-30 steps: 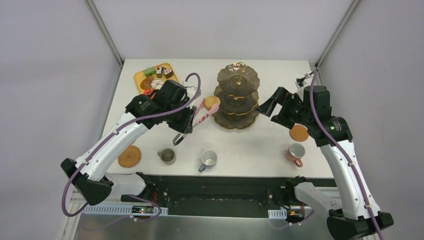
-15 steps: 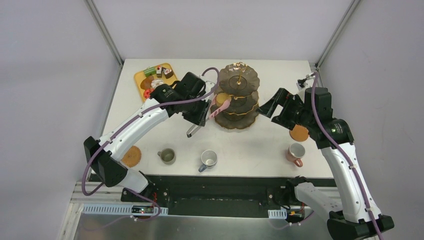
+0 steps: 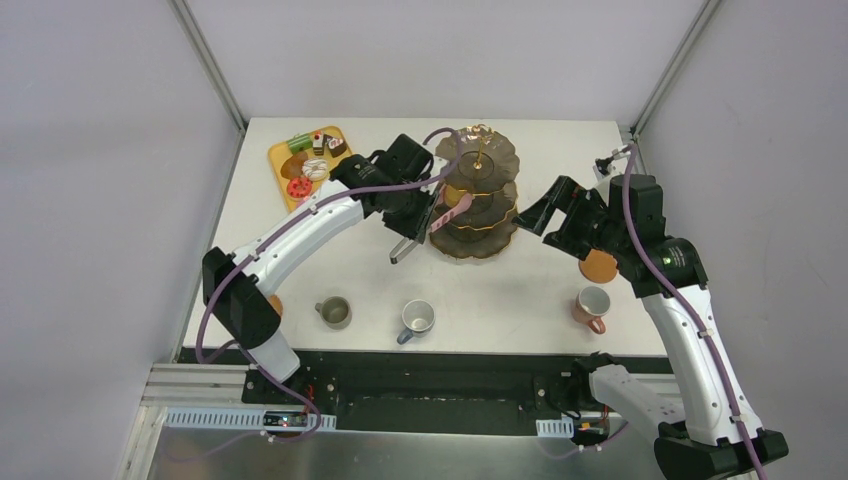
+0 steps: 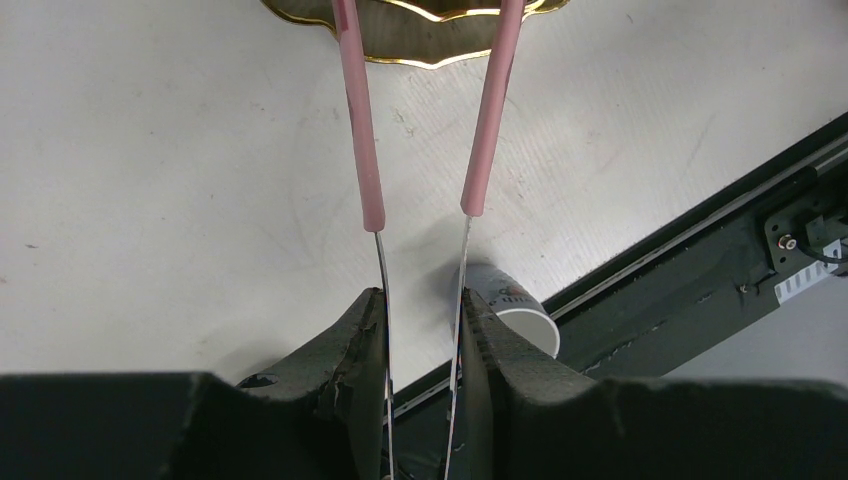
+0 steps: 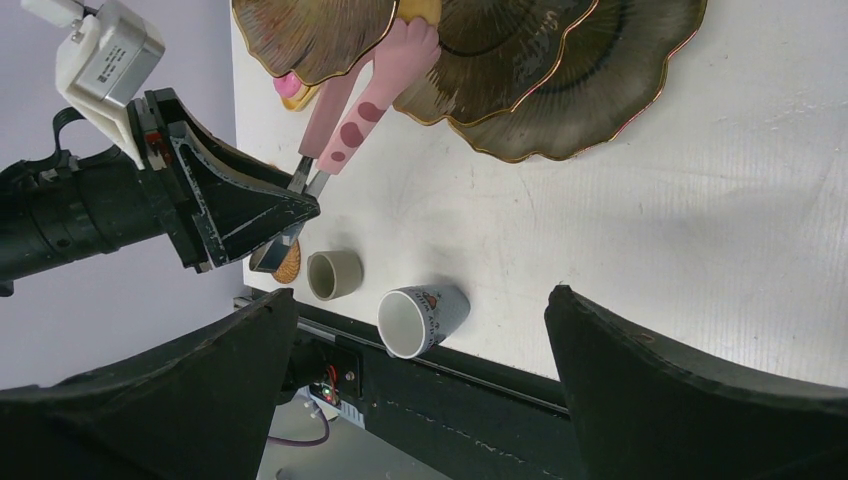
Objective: Serve the afternoon tea
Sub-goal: Place the desert on the desert table.
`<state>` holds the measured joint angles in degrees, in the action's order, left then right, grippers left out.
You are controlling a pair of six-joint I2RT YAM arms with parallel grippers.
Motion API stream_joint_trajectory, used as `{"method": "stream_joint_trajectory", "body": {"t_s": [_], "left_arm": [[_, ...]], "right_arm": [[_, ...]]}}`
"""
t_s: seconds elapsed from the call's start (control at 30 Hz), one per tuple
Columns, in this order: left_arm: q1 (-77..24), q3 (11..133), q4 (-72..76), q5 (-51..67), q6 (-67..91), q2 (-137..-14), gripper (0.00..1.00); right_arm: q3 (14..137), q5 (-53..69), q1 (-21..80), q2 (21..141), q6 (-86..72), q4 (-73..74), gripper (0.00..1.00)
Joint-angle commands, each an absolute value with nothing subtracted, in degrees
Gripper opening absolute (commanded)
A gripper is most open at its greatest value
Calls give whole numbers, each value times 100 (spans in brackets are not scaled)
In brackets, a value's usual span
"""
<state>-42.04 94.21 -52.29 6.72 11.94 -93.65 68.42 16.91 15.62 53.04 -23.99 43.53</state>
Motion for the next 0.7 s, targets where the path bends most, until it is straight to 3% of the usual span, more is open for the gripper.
{"method": "stream_joint_trajectory", "body": {"t_s": [0.0, 0.67], "left_arm": [[-4238, 9803, -5219, 529, 1083, -9490, 7], [-4241, 9533, -5227, 681, 1233, -9420, 26]], "right_arm": [[6886, 1617, 1566, 5283, -2415, 4247, 99], [6867, 1600, 1569, 5326, -2405, 4200, 99]]}}
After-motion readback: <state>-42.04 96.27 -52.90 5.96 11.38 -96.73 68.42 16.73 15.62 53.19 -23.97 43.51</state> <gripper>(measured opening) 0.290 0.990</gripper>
